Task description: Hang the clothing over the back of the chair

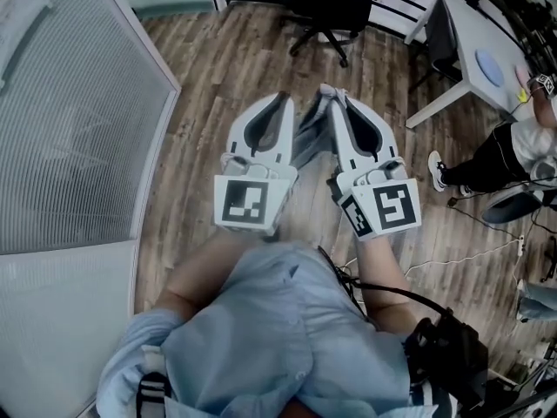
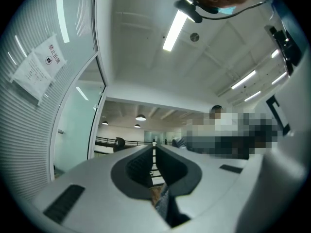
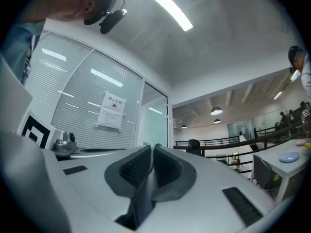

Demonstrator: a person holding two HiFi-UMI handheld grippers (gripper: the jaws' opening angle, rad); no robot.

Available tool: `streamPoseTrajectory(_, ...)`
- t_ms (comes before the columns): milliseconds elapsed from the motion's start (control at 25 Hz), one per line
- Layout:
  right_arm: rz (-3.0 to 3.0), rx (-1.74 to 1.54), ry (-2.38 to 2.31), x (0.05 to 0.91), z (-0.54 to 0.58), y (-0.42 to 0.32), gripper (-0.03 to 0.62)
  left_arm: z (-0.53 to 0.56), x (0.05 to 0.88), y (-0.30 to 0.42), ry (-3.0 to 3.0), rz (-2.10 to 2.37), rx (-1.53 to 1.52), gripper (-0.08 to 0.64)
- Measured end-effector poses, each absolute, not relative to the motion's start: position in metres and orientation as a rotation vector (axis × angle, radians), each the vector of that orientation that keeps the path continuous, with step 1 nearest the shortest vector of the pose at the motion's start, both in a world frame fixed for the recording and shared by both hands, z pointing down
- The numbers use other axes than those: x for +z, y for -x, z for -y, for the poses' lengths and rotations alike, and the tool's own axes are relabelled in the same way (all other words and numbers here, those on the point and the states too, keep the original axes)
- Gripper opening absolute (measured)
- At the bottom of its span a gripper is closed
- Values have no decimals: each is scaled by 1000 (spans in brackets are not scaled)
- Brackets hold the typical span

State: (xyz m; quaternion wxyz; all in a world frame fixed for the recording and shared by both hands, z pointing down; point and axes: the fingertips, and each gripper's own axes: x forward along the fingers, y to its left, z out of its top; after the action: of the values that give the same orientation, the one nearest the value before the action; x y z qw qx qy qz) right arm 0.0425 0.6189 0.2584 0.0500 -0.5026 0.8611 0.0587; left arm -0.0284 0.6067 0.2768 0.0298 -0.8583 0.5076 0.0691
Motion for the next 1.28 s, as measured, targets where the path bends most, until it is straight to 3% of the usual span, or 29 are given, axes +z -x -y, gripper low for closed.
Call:
streamPoseTrajectory(400, -2653, 154, 1539, 269, -523, -49, 28, -508, 296, 13, 2663, -1510, 171, 23)
streamPoseTrajectory(800, -2707, 124, 1478, 290, -394, -108, 28, -372, 308, -44, 2622, -1599, 130, 23)
streamPoseTrajectory(1280, -2747, 160, 1360, 254, -247, -135, 28, -238, 280, -69, 2545, -1691, 131, 23)
